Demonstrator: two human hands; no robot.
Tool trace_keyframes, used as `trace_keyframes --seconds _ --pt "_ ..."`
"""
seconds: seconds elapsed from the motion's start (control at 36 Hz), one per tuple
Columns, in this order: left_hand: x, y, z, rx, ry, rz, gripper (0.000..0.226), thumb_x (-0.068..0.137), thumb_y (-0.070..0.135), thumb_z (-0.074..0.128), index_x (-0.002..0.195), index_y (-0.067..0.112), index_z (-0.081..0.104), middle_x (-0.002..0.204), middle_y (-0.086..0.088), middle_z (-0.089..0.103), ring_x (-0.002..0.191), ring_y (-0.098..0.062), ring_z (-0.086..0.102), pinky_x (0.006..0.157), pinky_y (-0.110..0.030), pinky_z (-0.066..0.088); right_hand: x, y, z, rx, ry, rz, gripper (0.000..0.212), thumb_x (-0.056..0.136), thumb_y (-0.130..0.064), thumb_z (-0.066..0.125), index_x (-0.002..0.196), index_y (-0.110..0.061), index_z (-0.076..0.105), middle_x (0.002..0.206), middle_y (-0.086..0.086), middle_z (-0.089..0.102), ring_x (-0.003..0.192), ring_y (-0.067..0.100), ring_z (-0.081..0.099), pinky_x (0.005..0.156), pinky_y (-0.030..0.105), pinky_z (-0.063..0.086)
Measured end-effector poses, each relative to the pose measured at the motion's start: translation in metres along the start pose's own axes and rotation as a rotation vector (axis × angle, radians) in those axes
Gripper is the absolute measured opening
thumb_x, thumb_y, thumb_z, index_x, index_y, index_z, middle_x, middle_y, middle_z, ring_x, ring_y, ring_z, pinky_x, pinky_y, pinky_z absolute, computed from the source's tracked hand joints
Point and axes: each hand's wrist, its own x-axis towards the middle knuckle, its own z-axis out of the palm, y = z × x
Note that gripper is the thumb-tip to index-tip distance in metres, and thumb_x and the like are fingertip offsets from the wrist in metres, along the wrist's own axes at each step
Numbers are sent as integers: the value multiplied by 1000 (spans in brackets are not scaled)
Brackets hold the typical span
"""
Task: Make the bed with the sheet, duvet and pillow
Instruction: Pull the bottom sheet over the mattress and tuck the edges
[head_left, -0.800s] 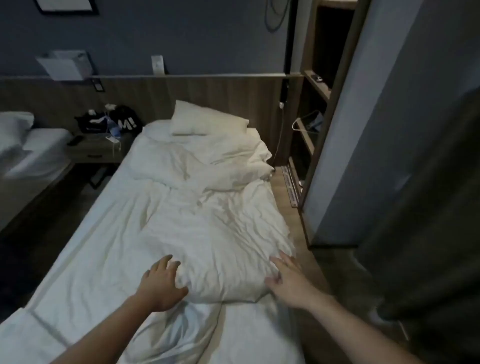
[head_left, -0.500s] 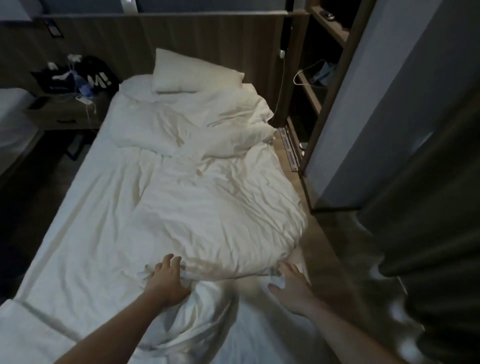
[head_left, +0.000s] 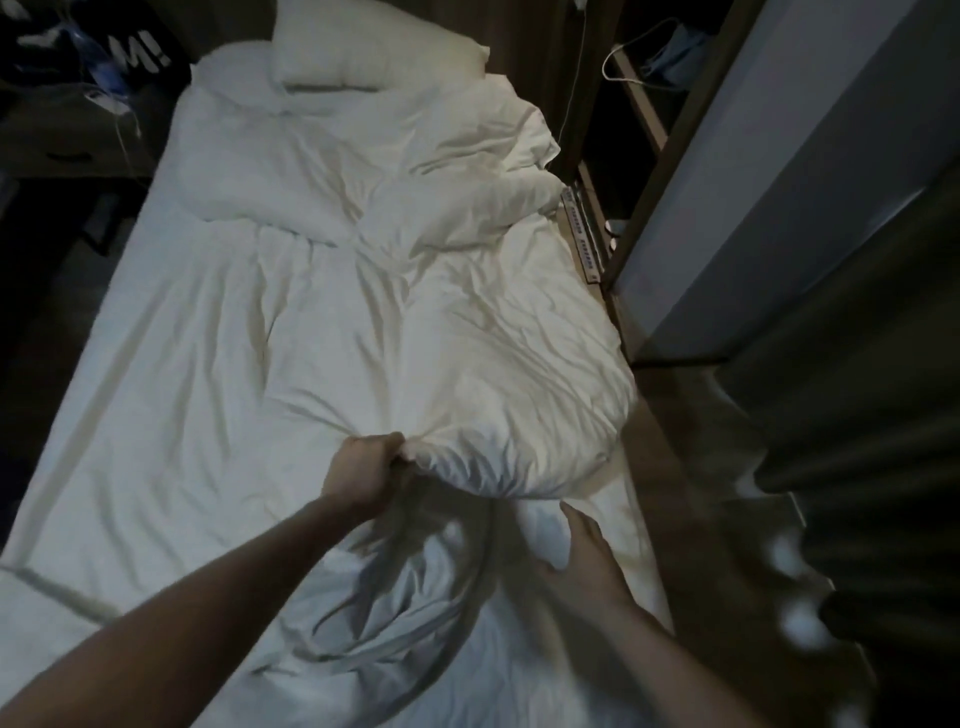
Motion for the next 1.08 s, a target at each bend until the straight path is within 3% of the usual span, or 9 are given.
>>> trace_keyframes --seconds 0.22,0.36,0.47,0.58,0.69,0.81,0.92,1.0,1.08 --pt "-55 108 -98 -190 28 368 35 89 58 44 68 31 36 60 8 46 67 -27 56 56 -34 29 -65 -60 -32 101 216 -145 112 59 -58 84 149 -29 25 148 -5 35 134 15 35 104 38 42" --pt "-72 137 -119 -358 95 288 33 86 47 54 69 19 45 59 3 51 61 -20 52 58 -40 45 -69 -81 -55 140 481 -132 33 86 -19 63 118 -14 63 113 10 68 107 33 62 85 36 47" --pt "-72 116 -116 -358 236 222 25 88 47 62 85 23 60 80 7 64 75 -17 59 66 -37 46 -77 -96 -97 119 531 -149 37 84 -17 45 114 -7 66 109 25 67 103 44 60 83 40 46" --pt "-80 90 -100 -221 409 126 23 86 40 68 98 21 61 100 3 58 92 -21 56 76 -35 41 -105 -132 -133 129 391 -370 19 88 -7 52 79 -22 59 76 -1 63 77 15 58 63 27 39" --pt "-122 99 -89 -359 651 24 17 90 21 63 81 15 50 82 -3 51 75 -23 51 70 -39 43 -111 -159 -138 147 295 -390 26 89 -18 59 64 -14 52 59 -9 49 55 -2 47 48 14 32" --pt "-190 117 -28 -356 145 371 11 80 28 57 76 23 48 75 3 49 69 -18 47 62 -33 45 -93 -138 -118 137 286 -301 29 87 -17 59 60 -24 50 62 -9 54 67 11 55 51 18 33" --pt "-209 128 43 -139 -510 270 51 66 44 59 112 21 54 125 -2 48 111 -28 49 88 -36 46 -83 -85 -85 101 219 -218 12 87 -20 58 83 -24 69 87 -4 72 88 19 65 73 34 51" --pt "-199 130 78 63 -539 113 105 56 64 73 140 9 45 145 -15 33 127 -37 46 102 -42 42 -85 -44 -70 155 218 -153 20 86 -26 65 104 -25 72 106 -2 73 102 21 65 86 36 52" --pt "-187 128 101 167 -523 -58 123 60 66 77 152 7 21 149 -14 30 136 -35 37 113 -45 29 -90 -6 -59 208 243 -67 65 72 -58 72 127 -25 62 126 0 65 118 21 59 101 40 48"
